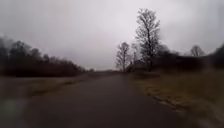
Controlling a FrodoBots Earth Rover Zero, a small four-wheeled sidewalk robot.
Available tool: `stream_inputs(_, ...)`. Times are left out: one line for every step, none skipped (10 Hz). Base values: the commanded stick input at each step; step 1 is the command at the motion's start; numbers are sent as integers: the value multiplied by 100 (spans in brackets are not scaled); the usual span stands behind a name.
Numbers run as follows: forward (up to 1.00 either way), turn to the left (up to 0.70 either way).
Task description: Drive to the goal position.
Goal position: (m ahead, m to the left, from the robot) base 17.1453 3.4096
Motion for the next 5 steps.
stream_inputs(70, 0)
stream_inputs(70, 0)
stream_inputs(70, 0)
stream_inputs(70, 0)
stream_inputs(70, 0)
